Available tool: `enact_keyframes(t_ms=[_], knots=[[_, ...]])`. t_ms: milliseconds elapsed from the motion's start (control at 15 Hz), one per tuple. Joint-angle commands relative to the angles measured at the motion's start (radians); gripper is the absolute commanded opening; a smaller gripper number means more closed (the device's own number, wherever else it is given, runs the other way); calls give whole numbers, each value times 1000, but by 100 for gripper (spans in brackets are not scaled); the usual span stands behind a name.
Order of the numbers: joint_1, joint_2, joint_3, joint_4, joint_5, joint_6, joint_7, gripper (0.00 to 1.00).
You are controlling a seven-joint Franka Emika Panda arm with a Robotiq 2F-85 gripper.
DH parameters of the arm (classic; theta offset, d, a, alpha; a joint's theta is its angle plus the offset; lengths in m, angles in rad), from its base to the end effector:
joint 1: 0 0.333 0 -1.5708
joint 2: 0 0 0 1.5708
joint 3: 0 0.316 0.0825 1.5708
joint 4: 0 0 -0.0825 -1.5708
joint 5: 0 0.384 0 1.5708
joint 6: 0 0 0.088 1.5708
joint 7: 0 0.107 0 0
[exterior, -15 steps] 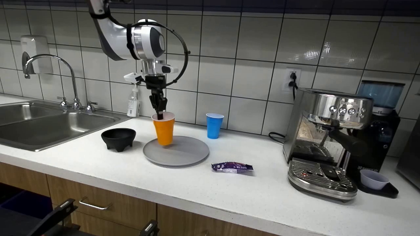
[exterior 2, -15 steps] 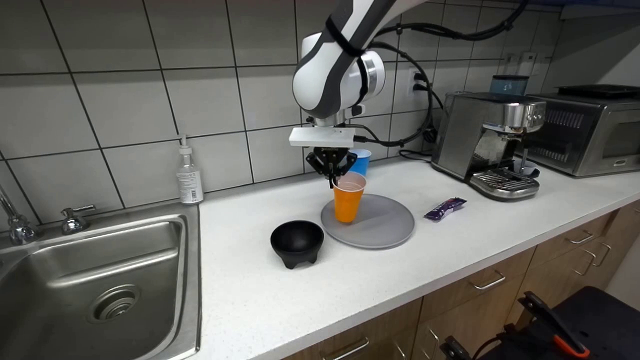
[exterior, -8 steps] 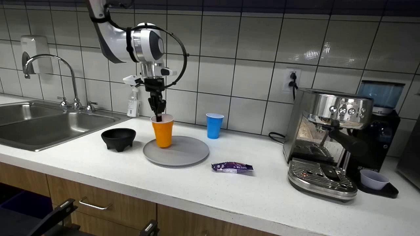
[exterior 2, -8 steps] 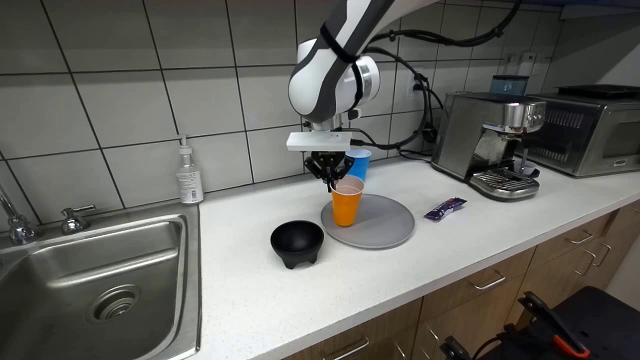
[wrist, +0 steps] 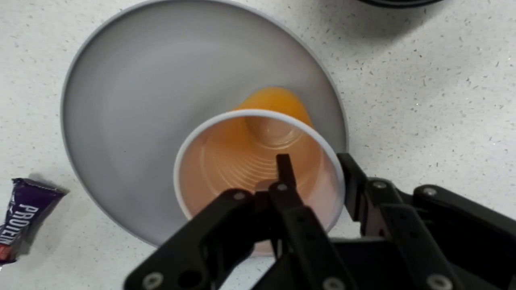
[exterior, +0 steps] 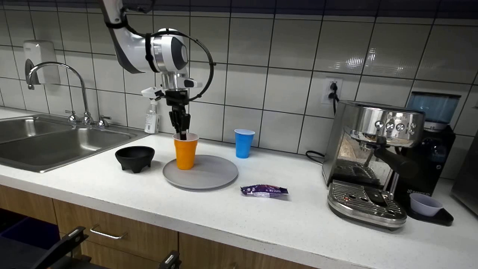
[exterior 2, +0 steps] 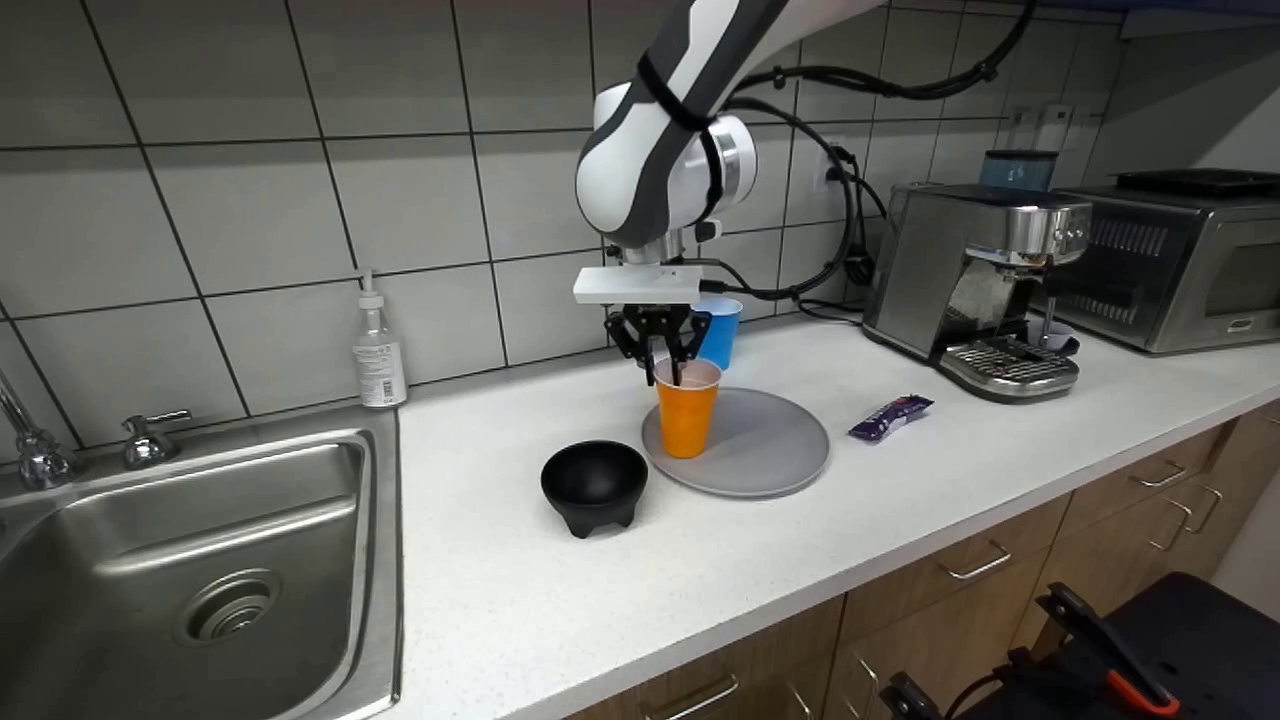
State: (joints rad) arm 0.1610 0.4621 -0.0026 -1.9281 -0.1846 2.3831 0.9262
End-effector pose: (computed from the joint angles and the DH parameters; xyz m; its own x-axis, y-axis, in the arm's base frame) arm 0.6170 0.0968 0.2473 0.8053 -0.5857 0.0917 -0.5924 -0.8007 0.0885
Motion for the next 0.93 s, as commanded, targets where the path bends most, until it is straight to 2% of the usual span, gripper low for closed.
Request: enact_keyframes(t_ms=[0, 267, 867], knots=[[10, -13, -13, 23, 26, -30, -35, 67], [7, -39, -14, 18, 32, -19, -37, 98], [-7, -90, -40, 18, 27, -7, -26, 100]])
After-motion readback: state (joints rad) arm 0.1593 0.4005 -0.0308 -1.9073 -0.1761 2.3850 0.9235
